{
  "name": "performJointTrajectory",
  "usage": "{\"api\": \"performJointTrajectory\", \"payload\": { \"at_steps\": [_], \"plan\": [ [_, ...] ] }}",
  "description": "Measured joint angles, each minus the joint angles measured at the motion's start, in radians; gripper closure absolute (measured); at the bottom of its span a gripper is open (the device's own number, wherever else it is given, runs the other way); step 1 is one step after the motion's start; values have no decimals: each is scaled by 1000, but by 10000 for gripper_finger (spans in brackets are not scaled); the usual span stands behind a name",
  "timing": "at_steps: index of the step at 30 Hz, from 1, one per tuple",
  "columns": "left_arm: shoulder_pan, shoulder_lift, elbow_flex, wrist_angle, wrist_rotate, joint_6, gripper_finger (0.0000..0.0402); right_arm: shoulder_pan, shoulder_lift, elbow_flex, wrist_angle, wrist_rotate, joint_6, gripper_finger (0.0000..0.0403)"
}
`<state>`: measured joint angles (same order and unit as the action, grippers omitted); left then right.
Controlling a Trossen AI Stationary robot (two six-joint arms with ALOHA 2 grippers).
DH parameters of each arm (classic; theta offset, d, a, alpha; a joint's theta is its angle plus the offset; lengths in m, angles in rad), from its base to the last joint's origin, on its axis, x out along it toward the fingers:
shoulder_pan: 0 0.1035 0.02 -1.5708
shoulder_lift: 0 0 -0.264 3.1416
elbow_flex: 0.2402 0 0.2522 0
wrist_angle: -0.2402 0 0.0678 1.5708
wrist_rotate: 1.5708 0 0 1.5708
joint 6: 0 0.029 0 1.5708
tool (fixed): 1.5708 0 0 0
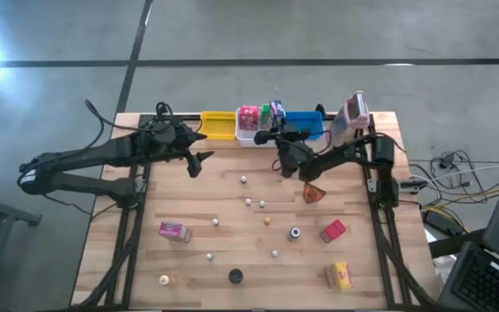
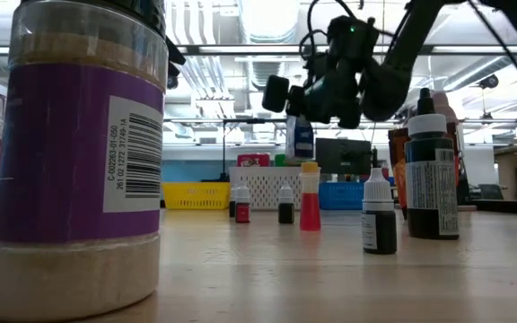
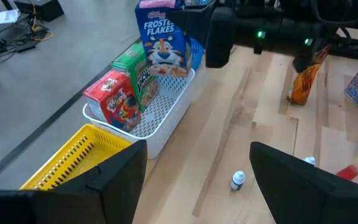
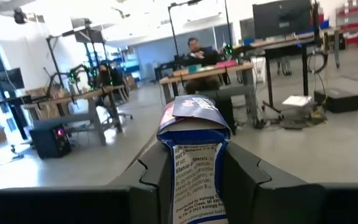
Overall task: Pick & Place Kitchen Items
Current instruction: Put the blue cereal box into the white basket
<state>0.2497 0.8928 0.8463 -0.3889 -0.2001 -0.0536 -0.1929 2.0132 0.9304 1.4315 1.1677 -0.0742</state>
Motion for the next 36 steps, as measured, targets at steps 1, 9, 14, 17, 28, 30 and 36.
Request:
{"api": "performJointTrajectory", "payload": {
  "at_steps": [1,9,14,17,28,30,36],
  "plan": [
    [0,0,0,0,0,0,113,0,19,6,37,-2,-35,311],
    [0,0,0,-5,0,0,113,0,103,73,91,44,-139,310],
    [0,0,0,-8,0,1,113,0,120,75,91,66,-87,320],
    [0,0,0,-9,0,1,113,-1,135,75,91,66,-83,323],
    [0,0,0,-11,1,1,113,-20,150,75,89,89,-33,317],
    [0,0,0,-11,1,1,113,-19,150,75,81,90,-33,324],
    [0,0,0,-12,1,1,113,-19,150,75,-52,93,72,323]
  ]
}}
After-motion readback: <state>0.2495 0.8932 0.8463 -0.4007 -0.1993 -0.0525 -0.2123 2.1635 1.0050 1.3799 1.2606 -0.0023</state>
